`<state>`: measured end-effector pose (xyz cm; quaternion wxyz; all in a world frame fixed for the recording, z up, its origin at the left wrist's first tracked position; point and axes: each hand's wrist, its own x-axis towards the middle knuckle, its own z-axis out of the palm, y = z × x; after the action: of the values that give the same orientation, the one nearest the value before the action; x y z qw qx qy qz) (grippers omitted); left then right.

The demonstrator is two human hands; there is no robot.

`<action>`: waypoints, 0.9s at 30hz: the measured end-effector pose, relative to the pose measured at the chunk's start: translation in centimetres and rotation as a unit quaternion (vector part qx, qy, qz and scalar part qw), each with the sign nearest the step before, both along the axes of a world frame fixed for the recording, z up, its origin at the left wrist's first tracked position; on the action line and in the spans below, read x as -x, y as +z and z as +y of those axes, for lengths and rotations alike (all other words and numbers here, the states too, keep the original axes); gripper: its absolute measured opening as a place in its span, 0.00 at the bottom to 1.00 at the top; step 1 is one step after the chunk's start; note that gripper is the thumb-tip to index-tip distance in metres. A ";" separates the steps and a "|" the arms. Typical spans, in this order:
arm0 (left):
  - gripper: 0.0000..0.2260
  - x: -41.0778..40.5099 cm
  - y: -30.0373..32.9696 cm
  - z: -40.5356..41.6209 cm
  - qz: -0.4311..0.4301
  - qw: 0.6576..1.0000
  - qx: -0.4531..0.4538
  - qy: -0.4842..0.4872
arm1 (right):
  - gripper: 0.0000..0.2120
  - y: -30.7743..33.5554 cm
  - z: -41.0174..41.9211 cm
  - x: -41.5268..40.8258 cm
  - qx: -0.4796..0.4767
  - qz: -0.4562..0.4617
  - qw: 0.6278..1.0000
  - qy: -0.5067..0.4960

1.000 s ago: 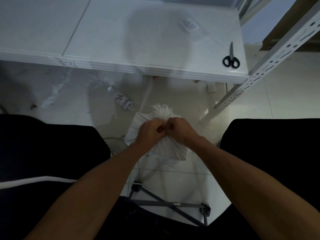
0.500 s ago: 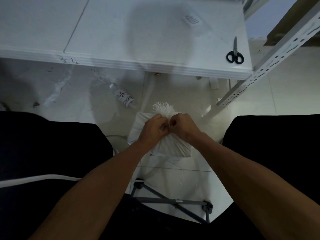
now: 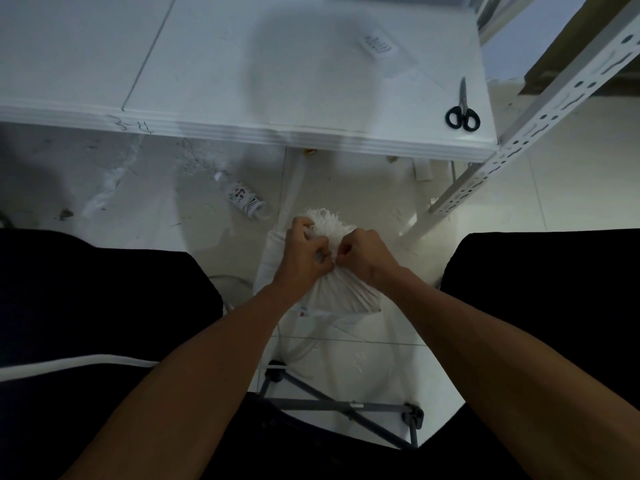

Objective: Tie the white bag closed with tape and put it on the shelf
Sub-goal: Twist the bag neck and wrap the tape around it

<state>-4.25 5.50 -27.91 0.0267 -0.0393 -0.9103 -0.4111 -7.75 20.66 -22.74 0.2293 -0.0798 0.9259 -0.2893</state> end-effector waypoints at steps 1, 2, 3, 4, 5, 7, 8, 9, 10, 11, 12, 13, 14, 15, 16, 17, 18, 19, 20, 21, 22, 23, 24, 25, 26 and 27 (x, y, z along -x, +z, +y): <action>0.06 0.0 0.0 -0.1 -0.009 1.000 0.001 -0.007 | 0.03 0.1 0.0 0.1 -0.001 -0.005 1.000 0.002; 0.05 0.1 0.0 -0.1 -0.017 1.000 -0.001 -0.012 | 0.03 0.1 0.1 0.1 -0.004 -0.012 1.000 0.007; 0.06 0.2 0.2 -0.2 -0.026 1.000 -0.004 -0.011 | 0.04 0.2 0.1 0.2 -0.009 -0.019 1.000 0.014; 0.07 0.3 0.4 -0.2 -0.034 0.999 -0.011 -0.006 | 0.05 0.2 0.2 0.3 -0.012 -0.023 0.999 0.019; 0.09 0.3 0.8 -0.2 -0.045 0.999 -0.023 0.003 | 0.06 0.2 0.3 0.3 -0.015 -0.028 0.999 0.021; 0.13 0.3 1.7 -0.1 -0.065 0.994 -0.076 0.035 | 0.06 0.3 0.3 0.3 -0.013 -0.033 0.999 0.018; 0.18 0.5 2.2 0.0 -0.086 0.988 -0.120 0.056 | 0.06 0.4 0.3 0.3 -0.010 -0.032 0.999 0.020; 0.25 0.9 2.7 0.0 -0.119 0.974 -0.176 0.073 | 0.06 0.5 0.3 0.2 -0.010 -0.030 0.999 0.024; 0.33 1.4 3.0 0.0 -0.160 0.955 -0.233 0.084 | 0.06 0.7 0.3 0.1 -0.011 -0.024 0.999 0.030; 0.39 2.0 3.4 0.0 -0.199 0.937 -0.272 0.088 | 0.05 0.9 0.2 0.0 -0.015 -0.016 0.999 0.039; 0.42 2.7 3.5 -0.1 -0.227 0.933 -0.269 0.080 | 0.04 0.9 0.1 -0.2 -0.017 -0.006 0.999 0.048; 0.41 3.3 3.7 -0.1 -0.243 0.944 -0.219 0.054 | 0.03 0.8 0.0 -0.3 -0.021 0.003 0.998 0.055; 0.36 3.8 4.0 -0.2 -0.245 0.961 -0.127 0.010 | 0.03 0.6 -0.2 -0.5 -0.024 0.008 0.998 0.062; 0.31 3.9 4.4 0.0 -0.244 0.969 -0.020 -0.032 | 0.07 0.3 -0.4 -0.7 -0.029 0.006 0.997 0.068; 0.25 3.8 4.6 0.1 -0.227 0.970 0.058 -0.062 | 0.12 -0.1 -0.5 -0.9 -0.030 -0.005 0.997 0.068; 0.21 3.8 4.6 0.1 -0.211 0.971 0.089 -0.074 | 0.15 -0.1 -0.6 -1.0 -0.030 -0.017 0.997 0.066; 0.18 3.8 4.5 0.1 -0.195 0.974 0.087 -0.075 | 0.17 -0.2 -0.6 -1.1 -0.028 -0.021 0.997 0.065; 0.16 3.7 4.5 0.0 -0.180 0.978 0.087 -0.068 | 0.17 -0.2 -0.7 -1.2 -0.026 -0.026 0.997 0.066; 0.14 3.6 4.4 0.0 -0.161 0.980 0.098 -0.060 | 0.17 -0.4 -0.7 -1.1 -0.021 -0.029 0.997 0.063; 0.13 3.5 4.4 0.0 -0.142 0.981 0.118 -0.056 | 0.17 -0.6 -0.7 -1.0 -0.015 -0.034 0.998 0.059; 0.13 3.5 4.1 -0.1 -0.123 0.982 0.133 -0.054 | 0.16 -0.8 -0.7 -0.9 -0.017 -0.044 0.998 0.052; 0.13 3.3 3.9 -0.1 -0.100 0.984 0.137 -0.057 | 0.15 -0.8 -0.6 -1.0 -0.022 -0.054 0.997 0.043; 0.12 3.2 3.6 -0.3 -0.081 0.988 0.119 -0.060 | 0.13 -1.0 -0.5 -1.0 -0.018 -0.054 0.998 0.036; 0.10 3.0 3.6 -0.4 -0.081 0.992 0.076 -0.054 | 0.13 -1.1 -0.3 -1.0 -0.007 -0.050 0.998 0.030; 0.09 2.9 3.7 -0.5 -0.087 0.995 0.020 -0.034 | 0.12 -1.1 -0.1 -0.9 0.003 -0.047 0.999 0.025; 0.08 2.9 3.8 -0.7 -0.099 0.995 -0.030 -0.001 | 0.10 -1.0 0.1 -0.8 0.007 -0.041 0.999 0.026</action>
<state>-7.16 4.77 -24.09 -0.0625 0.0015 -0.8958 -0.4401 -6.93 20.71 -23.75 0.2736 -0.0933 0.9113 -0.2932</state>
